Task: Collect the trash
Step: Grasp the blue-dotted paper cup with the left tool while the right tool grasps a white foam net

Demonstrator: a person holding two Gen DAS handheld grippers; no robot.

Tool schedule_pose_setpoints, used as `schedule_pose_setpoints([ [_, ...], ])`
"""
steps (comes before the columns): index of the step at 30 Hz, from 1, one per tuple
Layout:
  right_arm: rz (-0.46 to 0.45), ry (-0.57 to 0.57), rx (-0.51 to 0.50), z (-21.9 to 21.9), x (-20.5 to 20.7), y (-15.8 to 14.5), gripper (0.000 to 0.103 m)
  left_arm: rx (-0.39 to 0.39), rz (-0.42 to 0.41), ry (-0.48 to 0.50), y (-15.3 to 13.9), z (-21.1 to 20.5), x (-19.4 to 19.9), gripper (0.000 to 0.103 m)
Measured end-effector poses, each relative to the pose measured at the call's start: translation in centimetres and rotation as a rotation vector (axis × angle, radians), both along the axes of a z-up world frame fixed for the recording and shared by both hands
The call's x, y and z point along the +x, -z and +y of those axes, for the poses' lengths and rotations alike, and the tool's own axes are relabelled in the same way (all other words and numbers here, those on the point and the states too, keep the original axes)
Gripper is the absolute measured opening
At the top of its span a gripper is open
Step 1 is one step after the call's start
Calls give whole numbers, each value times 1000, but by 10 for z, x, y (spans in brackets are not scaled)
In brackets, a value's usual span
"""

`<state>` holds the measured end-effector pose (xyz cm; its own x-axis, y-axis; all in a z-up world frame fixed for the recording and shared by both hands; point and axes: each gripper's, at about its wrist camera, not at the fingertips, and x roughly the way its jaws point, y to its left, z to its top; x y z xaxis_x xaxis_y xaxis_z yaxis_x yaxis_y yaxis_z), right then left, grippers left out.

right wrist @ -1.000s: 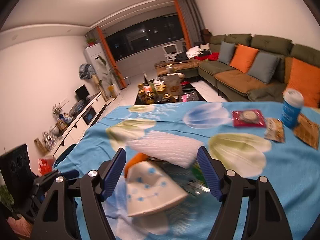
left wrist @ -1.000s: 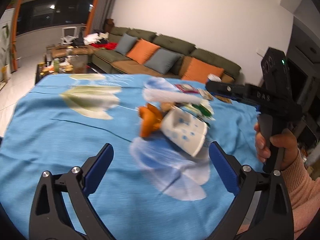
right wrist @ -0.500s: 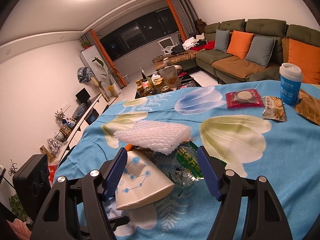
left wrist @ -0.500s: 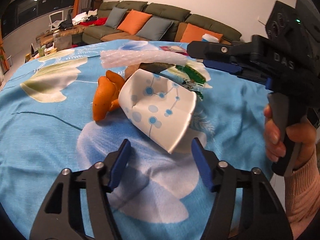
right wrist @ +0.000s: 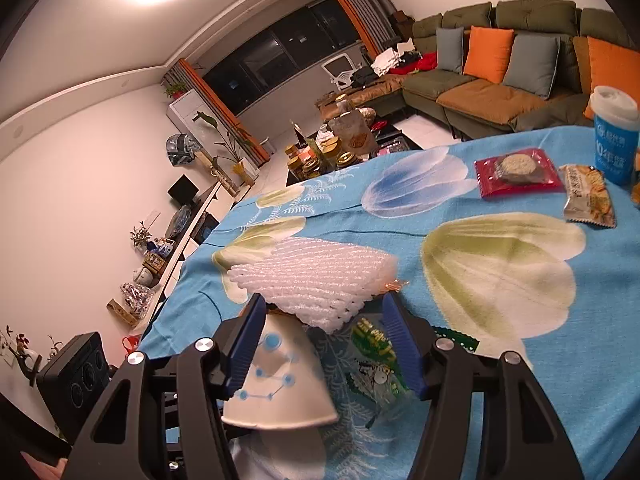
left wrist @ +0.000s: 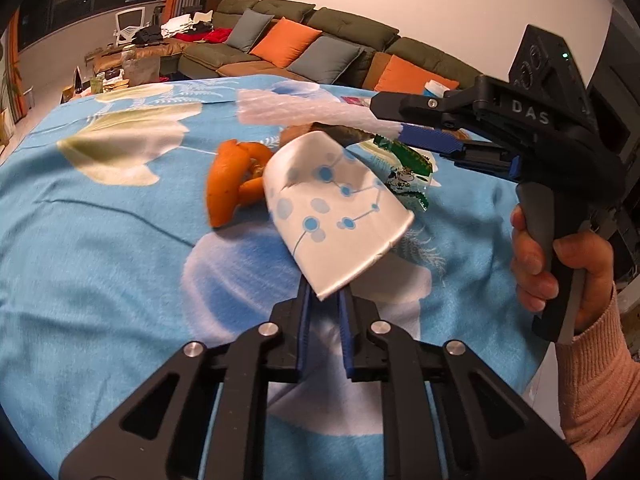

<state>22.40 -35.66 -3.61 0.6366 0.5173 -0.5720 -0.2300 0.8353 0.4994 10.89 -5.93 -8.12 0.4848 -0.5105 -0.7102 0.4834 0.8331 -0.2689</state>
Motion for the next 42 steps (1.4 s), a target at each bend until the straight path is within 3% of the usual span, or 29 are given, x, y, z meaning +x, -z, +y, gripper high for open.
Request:
schedule_pose_setpoints([
  [3, 14, -13, 9, 3, 5, 2, 57, -18, -8, -8, -1, 10, -4, 10],
  [7, 39, -23, 50, 0, 11, 8, 45, -34, -18, -24, -5, 23, -9, 8],
  [15, 24, -34, 56, 2, 5, 5, 10, -67, -42, -57, -14, 50, -19, 6],
  [33, -122, -91, 34, 25, -21, -37, 4, -118, -104, -178, -40, 113, -37, 4],
  [42, -152, -143, 56, 46, -23, -47, 4, -113, -133, -243, -49, 141, -46, 4],
])
